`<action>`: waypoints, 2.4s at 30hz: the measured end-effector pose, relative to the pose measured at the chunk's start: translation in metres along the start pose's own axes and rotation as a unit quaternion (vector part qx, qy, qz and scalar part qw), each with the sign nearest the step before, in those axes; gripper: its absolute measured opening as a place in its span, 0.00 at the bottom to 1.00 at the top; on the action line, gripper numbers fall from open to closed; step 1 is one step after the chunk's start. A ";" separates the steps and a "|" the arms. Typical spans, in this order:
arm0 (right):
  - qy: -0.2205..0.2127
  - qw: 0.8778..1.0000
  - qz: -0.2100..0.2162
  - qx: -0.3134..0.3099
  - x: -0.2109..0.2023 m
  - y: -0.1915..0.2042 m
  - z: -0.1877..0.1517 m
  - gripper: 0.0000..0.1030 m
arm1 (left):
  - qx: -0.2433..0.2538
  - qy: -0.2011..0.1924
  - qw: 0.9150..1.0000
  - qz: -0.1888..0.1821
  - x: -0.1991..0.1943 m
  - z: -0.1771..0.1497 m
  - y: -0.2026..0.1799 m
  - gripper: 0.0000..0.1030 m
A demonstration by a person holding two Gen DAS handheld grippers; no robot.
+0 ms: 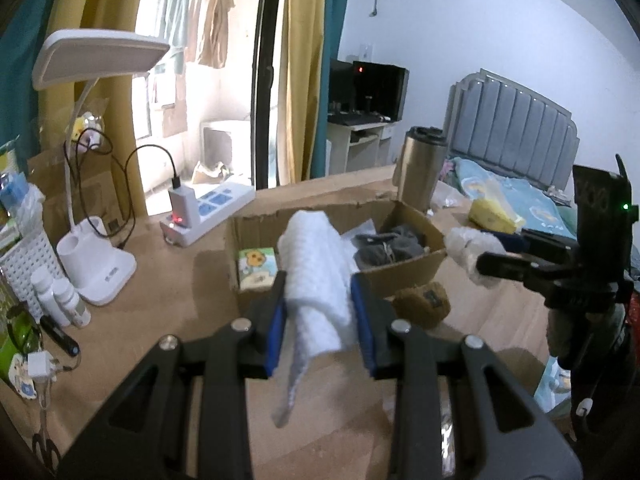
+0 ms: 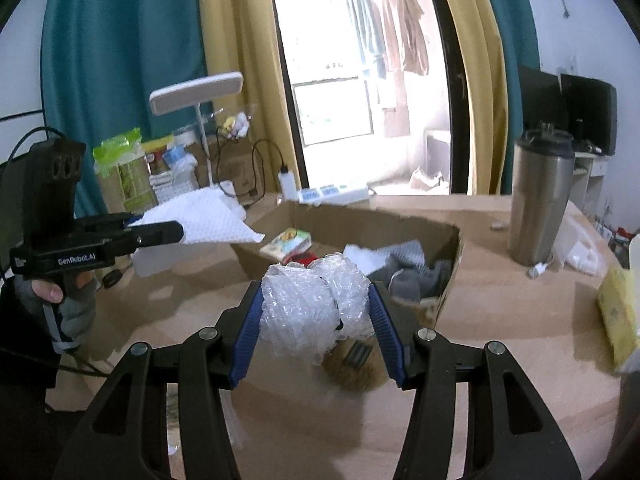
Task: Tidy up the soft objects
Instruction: 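Carry the paper towel with the left tool while the right tool carries the bubble wrap to the box, then open the left tool over the box while the right tool releases the bubble wrap inside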
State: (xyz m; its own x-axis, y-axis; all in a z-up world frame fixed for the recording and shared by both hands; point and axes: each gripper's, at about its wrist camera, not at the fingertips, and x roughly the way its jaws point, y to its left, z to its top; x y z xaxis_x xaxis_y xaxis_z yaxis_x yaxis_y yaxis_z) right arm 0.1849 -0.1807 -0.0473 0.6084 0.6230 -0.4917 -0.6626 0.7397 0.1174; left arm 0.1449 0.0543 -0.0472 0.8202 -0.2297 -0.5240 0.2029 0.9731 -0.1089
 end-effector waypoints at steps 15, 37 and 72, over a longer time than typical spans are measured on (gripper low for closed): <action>-0.030 0.999 -0.005 -0.020 0.002 -0.011 0.018 0.54 | 0.025 -0.005 1.000 -0.012 0.030 0.027 -0.017 0.32; -0.042 0.999 -0.013 0.006 0.016 -0.049 0.024 0.54 | 0.029 0.026 0.999 -0.027 0.097 0.042 -0.034 0.32; -0.015 0.999 -0.026 0.018 0.038 -0.061 0.024 0.54 | 0.025 0.080 0.994 -0.063 0.151 0.041 -0.032 0.63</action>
State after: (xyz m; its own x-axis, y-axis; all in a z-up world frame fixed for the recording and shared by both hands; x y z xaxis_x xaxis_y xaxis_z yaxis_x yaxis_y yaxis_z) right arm 0.2590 -0.1957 -0.0530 0.6555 0.5901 -0.4712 -0.6134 0.7800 0.1236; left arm 0.2843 -0.0120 -0.0889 0.6914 -0.3402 -0.6373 0.3286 0.9337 -0.1420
